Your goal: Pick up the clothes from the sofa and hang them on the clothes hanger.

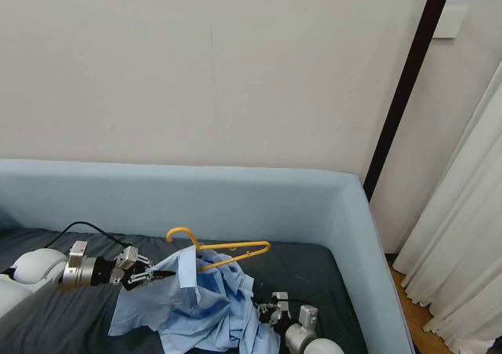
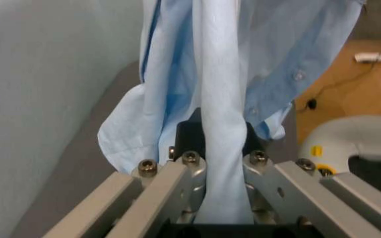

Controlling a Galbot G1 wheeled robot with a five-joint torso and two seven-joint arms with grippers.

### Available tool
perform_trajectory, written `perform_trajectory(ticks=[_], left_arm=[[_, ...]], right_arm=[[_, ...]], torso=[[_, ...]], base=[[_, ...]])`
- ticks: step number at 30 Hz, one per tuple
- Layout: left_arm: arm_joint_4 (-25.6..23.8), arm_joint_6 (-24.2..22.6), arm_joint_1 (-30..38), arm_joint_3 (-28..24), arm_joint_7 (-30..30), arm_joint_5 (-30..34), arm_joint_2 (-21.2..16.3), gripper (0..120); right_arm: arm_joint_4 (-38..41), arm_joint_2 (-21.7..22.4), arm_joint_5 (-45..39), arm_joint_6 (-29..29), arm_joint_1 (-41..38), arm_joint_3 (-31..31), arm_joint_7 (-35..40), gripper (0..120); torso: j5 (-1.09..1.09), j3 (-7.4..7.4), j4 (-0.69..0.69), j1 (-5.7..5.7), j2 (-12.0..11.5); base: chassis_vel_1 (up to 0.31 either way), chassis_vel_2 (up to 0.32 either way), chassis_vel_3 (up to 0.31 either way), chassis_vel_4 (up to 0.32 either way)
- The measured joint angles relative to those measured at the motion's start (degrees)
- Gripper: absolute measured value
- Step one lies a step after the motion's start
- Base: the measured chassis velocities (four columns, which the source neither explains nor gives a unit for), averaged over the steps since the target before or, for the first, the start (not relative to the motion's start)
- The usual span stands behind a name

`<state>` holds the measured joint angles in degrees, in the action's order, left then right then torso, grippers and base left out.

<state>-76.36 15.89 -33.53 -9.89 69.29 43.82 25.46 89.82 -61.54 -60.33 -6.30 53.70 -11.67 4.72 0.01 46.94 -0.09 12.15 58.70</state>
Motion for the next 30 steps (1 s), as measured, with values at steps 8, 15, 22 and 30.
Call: perform_trajectory(ticks=[8, 15, 22, 30], left_arm=[[0.4, 1.3, 0.2, 1.8, 1.8, -2.4, -1.5, 2], [-0.9, 1.7, -0.1, 2.9, 2.7, -3.1, -3.1, 2], [-1.1, 2.2, -0.8, 3.9, 2.9, -4.5, -3.8, 2], [0.0, 2.2, -1.1, 4.5, 2.8, -5.1, -3.6, 2]], right_arm=[[6.0, 4.5, -1.6, -0.8, 0.3, 2.7, 0.8, 0], [13.7, 7.8, -0.8, -0.9, 1.3, 4.2, 2.1, 0], [19.5, 9.7, -0.6, -1.3, 1.1, 4.3, 3.1, 0], [20.0, 11.0, -1.4, -1.3, -0.3, 5.9, 3.7, 0]], torso=[[0.00, 0.00, 0.01, 0.00, 0.0], [-0.01, 0.00, 0.00, 0.00, 0.0], [-0.01, 0.00, 0.01, 0.00, 0.0], [-0.01, 0.00, 0.01, 0.00, 0.0]], base=[[0.000, 0.000, 0.000, 0.000], [0.000, 0.000, 0.000, 0.000], [0.000, 0.000, 0.000, 0.000], [0.000, 0.000, 0.000, 0.000]])
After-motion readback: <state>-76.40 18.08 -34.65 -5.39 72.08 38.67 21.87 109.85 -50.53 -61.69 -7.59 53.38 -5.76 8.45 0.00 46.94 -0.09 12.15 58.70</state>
